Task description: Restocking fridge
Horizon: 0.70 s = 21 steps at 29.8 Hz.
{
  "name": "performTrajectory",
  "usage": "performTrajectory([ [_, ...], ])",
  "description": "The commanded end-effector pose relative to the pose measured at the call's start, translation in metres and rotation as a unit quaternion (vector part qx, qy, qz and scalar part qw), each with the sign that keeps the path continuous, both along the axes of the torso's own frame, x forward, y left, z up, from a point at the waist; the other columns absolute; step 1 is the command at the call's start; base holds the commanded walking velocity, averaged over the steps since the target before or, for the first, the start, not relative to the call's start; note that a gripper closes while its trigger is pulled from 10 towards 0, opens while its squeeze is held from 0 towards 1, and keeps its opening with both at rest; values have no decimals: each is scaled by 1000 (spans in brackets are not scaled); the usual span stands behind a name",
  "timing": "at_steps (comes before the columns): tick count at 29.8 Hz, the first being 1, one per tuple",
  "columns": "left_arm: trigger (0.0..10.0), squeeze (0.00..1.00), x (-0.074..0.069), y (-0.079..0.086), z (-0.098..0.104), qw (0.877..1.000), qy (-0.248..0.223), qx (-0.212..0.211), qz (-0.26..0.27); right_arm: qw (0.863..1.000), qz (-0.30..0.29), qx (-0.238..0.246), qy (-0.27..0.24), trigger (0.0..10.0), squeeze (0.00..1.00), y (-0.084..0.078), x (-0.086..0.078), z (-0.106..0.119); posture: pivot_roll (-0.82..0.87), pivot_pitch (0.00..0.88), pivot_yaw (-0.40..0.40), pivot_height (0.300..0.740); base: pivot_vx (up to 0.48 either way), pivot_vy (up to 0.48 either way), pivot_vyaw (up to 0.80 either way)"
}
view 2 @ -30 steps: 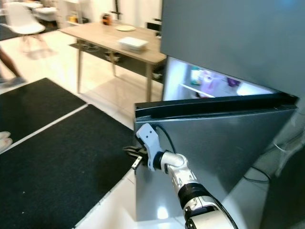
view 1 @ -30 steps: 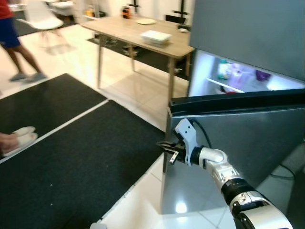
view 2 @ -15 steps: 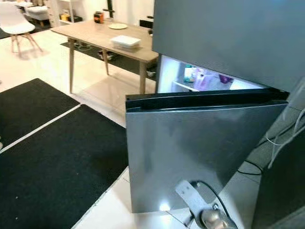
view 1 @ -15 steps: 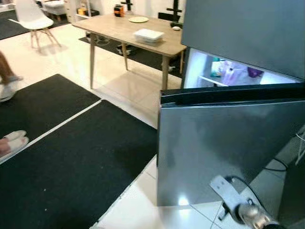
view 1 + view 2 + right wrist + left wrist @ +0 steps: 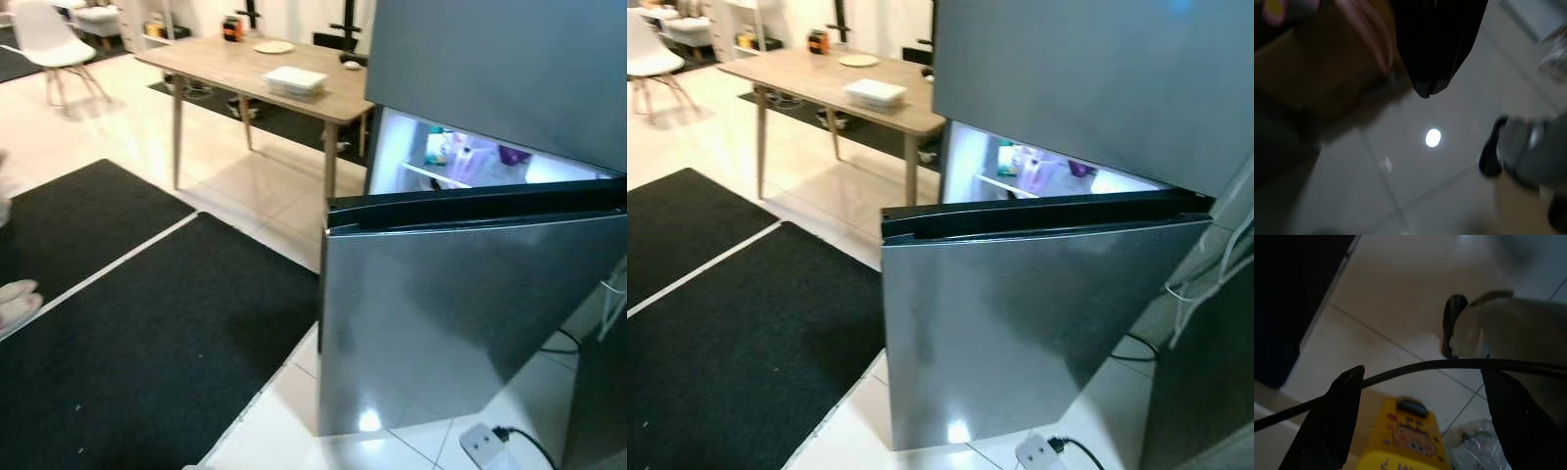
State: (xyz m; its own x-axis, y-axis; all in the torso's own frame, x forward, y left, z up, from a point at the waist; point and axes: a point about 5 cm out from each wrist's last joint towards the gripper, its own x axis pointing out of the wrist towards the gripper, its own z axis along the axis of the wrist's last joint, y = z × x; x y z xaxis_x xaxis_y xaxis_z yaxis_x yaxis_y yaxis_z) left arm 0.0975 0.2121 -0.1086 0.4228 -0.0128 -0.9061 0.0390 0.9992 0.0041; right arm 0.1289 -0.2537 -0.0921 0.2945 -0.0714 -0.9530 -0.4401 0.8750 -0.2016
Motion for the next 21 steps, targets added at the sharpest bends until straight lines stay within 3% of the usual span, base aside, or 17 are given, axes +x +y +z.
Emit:
performTrajectory([
  [1,10000,0,-2,-6,-1,1000,4,-12,-11,1000,-16,-5,17,10000,0,-4,-9,-2,-65,0,-36,740,311,0,0],
  [6,10000,0,-2,-5,-1,1000,5,-12,-12,999,-32,-9,28,10000,0,-8,-22,-5,-65,0,-36,740,312,0,0],
  [18,10000,0,-1,-5,-1,1000,1,-13,-9,998,-64,-7,11,10000,0,-9,-20,-4,-70,0,-31,740,303,0,0],
  [21,10000,0,0,-5,-1,1000,-1,-11,-4,996,-89,-1,-5,10000,0,-12,-17,-2,-70,0,-31,740,0,0,0],
])
